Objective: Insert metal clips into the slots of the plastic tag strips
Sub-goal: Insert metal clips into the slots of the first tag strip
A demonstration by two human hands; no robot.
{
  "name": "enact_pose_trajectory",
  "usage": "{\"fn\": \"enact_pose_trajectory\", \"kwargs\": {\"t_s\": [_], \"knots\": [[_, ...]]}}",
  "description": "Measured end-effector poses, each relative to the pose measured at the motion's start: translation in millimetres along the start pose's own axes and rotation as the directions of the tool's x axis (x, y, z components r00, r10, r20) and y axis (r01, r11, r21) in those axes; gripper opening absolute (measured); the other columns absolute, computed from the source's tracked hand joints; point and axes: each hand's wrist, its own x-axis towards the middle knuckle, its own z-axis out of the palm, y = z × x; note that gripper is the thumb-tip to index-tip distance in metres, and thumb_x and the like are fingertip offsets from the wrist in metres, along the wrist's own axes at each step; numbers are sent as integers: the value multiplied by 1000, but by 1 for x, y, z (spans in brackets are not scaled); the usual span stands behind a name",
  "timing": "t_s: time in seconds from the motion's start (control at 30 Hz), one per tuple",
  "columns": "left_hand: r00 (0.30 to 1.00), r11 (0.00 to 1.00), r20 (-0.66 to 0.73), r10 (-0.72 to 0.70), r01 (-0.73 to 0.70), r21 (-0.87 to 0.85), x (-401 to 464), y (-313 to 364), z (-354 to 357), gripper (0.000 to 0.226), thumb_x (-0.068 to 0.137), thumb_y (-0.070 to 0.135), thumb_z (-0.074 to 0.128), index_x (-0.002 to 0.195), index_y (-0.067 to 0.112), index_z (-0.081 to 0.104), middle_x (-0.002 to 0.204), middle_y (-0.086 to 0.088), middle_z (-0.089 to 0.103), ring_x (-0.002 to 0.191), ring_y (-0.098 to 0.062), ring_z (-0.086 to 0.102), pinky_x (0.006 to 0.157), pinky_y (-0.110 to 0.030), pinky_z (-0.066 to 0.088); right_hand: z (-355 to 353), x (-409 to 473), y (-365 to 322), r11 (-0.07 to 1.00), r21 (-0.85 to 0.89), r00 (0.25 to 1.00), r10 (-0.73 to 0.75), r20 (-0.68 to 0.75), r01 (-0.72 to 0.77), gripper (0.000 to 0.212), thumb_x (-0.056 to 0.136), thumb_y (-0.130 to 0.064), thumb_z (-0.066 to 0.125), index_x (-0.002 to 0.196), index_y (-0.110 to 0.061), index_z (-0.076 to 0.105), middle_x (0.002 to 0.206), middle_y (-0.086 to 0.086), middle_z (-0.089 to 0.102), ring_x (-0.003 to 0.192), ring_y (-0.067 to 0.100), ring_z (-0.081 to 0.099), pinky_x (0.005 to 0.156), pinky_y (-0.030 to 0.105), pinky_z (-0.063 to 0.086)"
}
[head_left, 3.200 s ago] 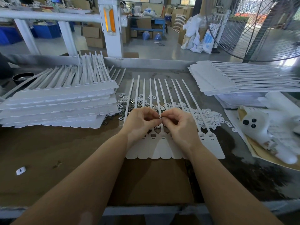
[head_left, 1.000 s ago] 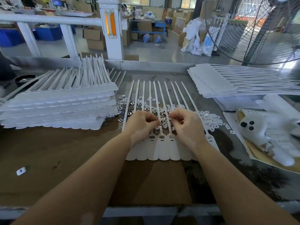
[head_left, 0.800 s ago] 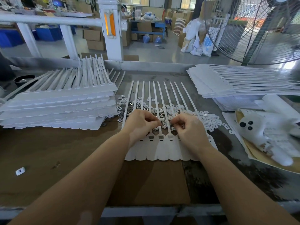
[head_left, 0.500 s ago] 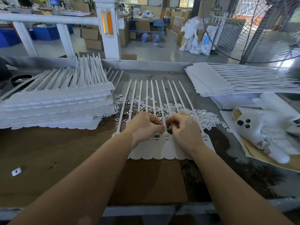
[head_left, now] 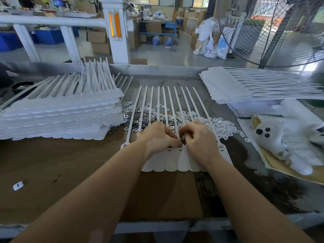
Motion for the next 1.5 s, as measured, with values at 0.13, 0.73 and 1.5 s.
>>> {"fn": "enact_pose_trajectory", "kwargs": {"t_s": [0.13,0.73,1.5], "knots": [[1000,1000,-4,-9,9,-5,0,1,1,10,67,29,80,63,24,72,74,-5,71,91,-28,62,99,-55,39,1,0,0,1000,0,1000,2,2,-2,21,86,-4,51,87,-16,69,91,-3,59,92,12,50,77,22,36],[994,994,-58,89,-93,-66,-10,-6,-1,15,77,20,73,68,31,68,77,12,66,90,-18,59,100,-51,38,1,0,1,1000,9,1000,10,1,-10,21,86,-4,51,86,-17,68,89,-5,56,91,12,50,76,22,35],[972,948,-124,199,-159,275,-7,-15,9,24,85,35,60,64,46,62,80,19,53,98,-10,47,85,-35,21,2,1,-1,998,-58,1000,9,5,-9,19,86,-6,51,88,-14,68,91,0,58,93,17,51,83,31,41]]}}
